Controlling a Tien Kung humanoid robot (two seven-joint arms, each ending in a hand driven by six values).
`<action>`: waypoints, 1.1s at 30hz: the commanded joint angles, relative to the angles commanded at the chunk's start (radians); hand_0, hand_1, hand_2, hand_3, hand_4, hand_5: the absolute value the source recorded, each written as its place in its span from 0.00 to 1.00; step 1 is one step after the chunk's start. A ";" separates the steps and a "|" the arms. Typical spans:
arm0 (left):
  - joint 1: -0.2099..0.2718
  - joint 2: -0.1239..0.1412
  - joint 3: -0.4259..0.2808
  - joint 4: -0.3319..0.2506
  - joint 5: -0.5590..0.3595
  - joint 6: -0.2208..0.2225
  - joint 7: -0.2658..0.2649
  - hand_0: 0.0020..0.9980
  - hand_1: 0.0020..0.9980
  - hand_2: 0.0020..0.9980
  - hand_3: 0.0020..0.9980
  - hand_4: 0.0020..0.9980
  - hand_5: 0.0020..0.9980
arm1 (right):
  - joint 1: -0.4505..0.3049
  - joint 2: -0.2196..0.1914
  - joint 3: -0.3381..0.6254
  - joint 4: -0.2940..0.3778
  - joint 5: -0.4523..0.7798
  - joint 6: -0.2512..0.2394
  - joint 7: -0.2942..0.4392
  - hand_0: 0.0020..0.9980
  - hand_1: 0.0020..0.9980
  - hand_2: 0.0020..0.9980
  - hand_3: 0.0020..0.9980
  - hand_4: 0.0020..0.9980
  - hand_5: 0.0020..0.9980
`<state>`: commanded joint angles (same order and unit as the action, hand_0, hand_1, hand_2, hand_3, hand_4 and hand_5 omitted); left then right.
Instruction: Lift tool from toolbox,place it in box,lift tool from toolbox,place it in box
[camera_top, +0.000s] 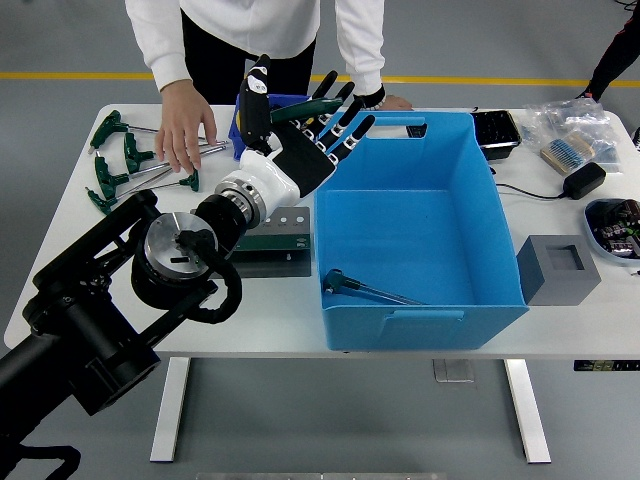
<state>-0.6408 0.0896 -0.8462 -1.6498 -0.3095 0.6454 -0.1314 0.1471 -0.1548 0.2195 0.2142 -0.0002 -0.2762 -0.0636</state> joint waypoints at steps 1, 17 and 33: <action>-0.002 -0.005 0.011 0.007 0.001 0.000 0.001 0.57 0.60 0.69 0.64 0.83 1.00 | 0.000 0.000 0.000 0.000 0.001 0.000 0.001 0.69 0.70 0.74 0.59 0.85 0.76; -0.130 -0.090 0.335 0.333 0.166 0.000 0.238 0.57 0.61 0.71 0.68 0.82 1.00 | 0.014 -0.007 0.009 0.002 -0.021 0.000 -0.007 0.69 0.70 0.74 0.59 0.85 0.76; -0.321 -0.090 0.460 0.749 0.604 -0.184 0.575 0.43 0.54 0.69 0.89 0.89 1.00 | 0.031 -0.017 0.017 0.004 -0.043 -0.001 -0.009 0.69 0.70 0.74 0.59 0.85 0.76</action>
<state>-0.9619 0.0000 -0.3857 -0.9006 0.2945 0.4610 0.4438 0.1781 -0.1723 0.2369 0.2185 -0.0432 -0.2772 -0.0727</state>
